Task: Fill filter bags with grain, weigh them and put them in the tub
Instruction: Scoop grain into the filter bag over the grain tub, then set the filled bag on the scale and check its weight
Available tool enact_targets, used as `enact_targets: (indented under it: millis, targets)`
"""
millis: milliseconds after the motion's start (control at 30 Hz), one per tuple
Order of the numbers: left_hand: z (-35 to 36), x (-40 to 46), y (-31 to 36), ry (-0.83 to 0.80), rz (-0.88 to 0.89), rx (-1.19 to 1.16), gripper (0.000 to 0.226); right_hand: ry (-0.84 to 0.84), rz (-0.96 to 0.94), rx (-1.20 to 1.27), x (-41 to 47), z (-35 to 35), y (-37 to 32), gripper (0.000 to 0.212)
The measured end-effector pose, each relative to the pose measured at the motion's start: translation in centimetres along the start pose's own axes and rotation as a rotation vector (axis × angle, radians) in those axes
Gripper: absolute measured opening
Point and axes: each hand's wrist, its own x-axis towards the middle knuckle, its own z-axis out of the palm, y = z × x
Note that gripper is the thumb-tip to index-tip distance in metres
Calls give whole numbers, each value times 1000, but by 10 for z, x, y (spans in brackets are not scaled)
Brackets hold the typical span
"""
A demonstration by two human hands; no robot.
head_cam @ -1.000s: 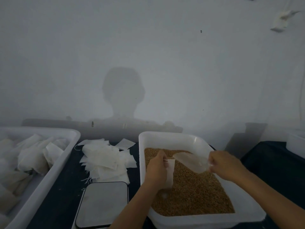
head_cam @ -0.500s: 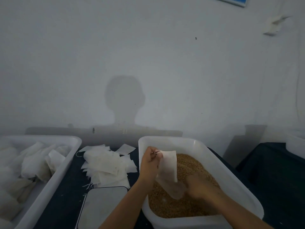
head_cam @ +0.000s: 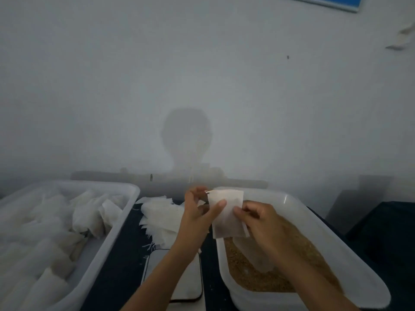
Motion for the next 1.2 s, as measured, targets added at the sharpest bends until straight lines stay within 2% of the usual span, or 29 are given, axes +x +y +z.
enact_targets:
  millis: [100,233,367,433,567,700,833,900,967,1100,1200]
  targets:
    - [-33,-13,2,-46,-37,131,42,-22,-56,47,-1,26,-18,26]
    - [-71,-26,1,84,56,262,17,-1,-53,62,-7,68,-26,30]
    - [-99,-31,-5,127,69,392,25,56,-144,-100,-17,103,-23,30]
    - [-109,-34,-12,123,41,401,28,67,-158,-116,-22,115,-18,37]
    - [-118,-38,-34,139,-69,506,20,-2,-60,-200,-31,133,3,40]
    - [-113,-43,-54,102,-157,588,10,-60,64,-150,-36,139,29,10]
    - [-108,-43,-67,106,-178,633,20,-86,111,-170,-37,138,45,5]
    - [-109,-43,-71,121,-144,689,32,-77,84,-177,-38,137,50,18]
    - [-110,-43,-74,130,-111,729,35,-69,57,-171,-37,138,57,19]
    - [-115,-45,-78,119,-83,700,21,-90,94,-17,-37,140,66,6]
    - [-119,-48,-79,118,-72,705,17,-114,142,113,-42,141,70,17]
